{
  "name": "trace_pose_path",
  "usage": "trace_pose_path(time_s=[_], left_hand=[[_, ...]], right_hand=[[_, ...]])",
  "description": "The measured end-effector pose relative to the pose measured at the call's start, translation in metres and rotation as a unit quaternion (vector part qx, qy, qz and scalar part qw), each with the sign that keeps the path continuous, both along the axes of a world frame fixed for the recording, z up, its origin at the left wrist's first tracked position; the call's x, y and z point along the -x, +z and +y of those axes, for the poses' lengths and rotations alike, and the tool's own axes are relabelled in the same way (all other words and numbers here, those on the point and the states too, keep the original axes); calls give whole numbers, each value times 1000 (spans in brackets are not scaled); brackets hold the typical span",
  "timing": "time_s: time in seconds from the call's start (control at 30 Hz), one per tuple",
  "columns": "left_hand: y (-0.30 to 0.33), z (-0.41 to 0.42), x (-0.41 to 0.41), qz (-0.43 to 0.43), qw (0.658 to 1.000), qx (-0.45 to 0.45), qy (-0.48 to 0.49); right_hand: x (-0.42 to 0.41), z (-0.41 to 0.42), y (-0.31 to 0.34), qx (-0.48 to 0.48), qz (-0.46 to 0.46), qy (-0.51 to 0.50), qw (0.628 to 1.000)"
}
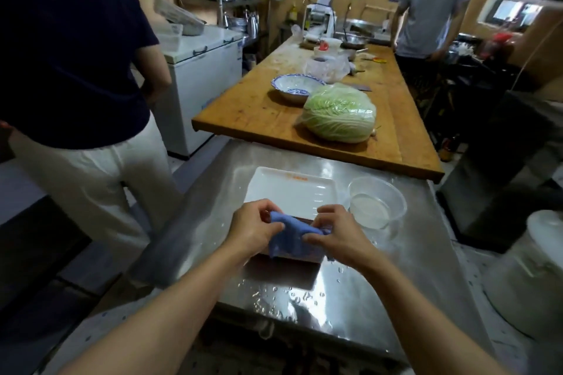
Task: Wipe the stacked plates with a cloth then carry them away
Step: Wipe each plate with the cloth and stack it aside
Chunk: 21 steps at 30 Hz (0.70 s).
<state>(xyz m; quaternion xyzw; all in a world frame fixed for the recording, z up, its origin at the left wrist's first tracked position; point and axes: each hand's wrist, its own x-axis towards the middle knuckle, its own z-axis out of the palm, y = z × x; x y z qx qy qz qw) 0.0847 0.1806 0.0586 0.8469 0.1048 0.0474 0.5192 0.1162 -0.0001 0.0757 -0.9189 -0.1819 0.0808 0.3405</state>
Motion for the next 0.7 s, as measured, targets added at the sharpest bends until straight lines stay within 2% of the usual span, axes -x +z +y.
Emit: trace_pose_path(time_s=[0.07, 0.13, 0.2, 0.3, 0.37, 0.43, 0.53, 0.6, 0.7], left_hand=[[-1, 9, -14, -8, 998, -57, -19], [-1, 16, -26, -10, 997, -67, -30], [-2, 25, -37, -11, 996, -84, -27], [-3, 41, -52, -16, 994, -111, -4], [-6, 52, -60, 1, 991, -131, 20], [-12, 58, -67, 32, 987, -150, 40], [-21, 61, -74, 80, 982, -159, 57], [-26, 61, -79, 97, 981, -156, 63], [-30, 60, -86, 114, 981, -143, 68]], right_hand=[[-1, 5, 3, -40, 25, -35, 998], [-1, 11, 8, -102, 7, -96, 990], [-9, 14, 14, -94, -58, -165, 980], [-29, 17, 21, -39, -162, -212, 963], [-43, 19, 19, 8, -215, -210, 954], [-54, 24, 6, 79, -229, -169, 955], [-65, 32, -22, 172, -140, -69, 973], [-68, 36, -34, 164, -123, -50, 977], [-76, 34, -45, 173, -145, -90, 970]])
